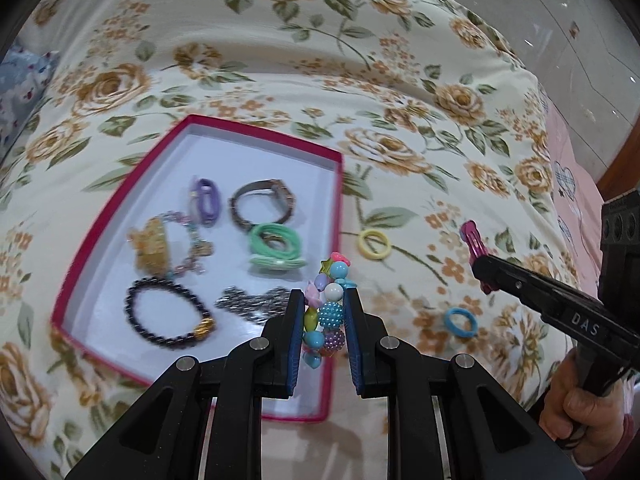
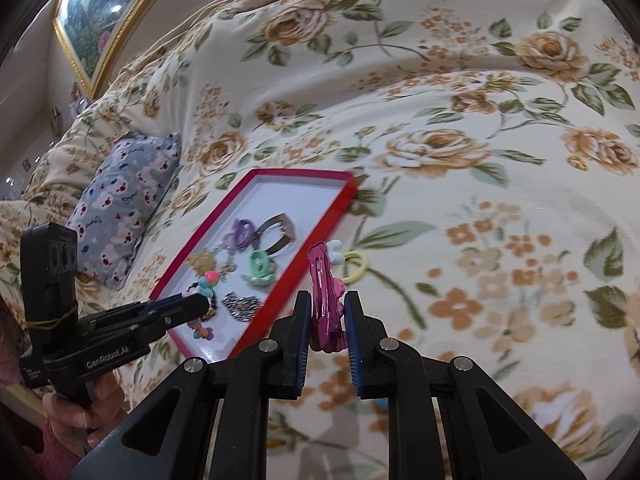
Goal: Organize jewelry
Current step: 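Carry the pink clip and pastel bracelet into the box and open both tools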
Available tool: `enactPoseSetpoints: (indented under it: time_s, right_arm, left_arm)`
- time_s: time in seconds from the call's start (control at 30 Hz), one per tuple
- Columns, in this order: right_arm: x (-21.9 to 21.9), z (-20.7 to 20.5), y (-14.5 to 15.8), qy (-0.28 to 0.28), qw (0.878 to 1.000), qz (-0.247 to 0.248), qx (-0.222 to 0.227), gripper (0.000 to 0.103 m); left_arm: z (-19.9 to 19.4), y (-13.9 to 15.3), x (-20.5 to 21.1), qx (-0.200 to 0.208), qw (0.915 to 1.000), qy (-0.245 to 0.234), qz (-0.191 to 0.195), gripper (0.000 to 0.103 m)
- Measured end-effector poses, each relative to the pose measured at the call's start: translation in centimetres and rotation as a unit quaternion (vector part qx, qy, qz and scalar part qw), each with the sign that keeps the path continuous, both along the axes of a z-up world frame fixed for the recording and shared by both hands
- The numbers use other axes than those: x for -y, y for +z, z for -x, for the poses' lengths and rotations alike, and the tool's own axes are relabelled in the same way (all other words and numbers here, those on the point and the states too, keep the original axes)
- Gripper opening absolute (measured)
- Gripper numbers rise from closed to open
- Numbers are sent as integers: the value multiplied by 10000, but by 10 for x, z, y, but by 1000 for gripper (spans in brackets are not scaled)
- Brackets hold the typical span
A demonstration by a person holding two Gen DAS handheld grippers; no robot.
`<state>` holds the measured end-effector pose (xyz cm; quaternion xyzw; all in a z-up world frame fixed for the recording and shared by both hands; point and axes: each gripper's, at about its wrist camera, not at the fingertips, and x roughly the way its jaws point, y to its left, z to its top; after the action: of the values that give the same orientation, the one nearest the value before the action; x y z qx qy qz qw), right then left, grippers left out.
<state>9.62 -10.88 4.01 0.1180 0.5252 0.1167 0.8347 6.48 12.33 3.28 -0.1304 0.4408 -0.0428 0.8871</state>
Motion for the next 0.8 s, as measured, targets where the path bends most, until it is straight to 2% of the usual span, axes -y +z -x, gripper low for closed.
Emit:
enactPoseSetpoints:
  time_s: [0.8]
  right_arm:
    - [-95, -16, -22, 958, 9950, -157, -230, 16]
  left_arm:
    - [30, -5, -73, -66, 9957, 925, -12, 18]
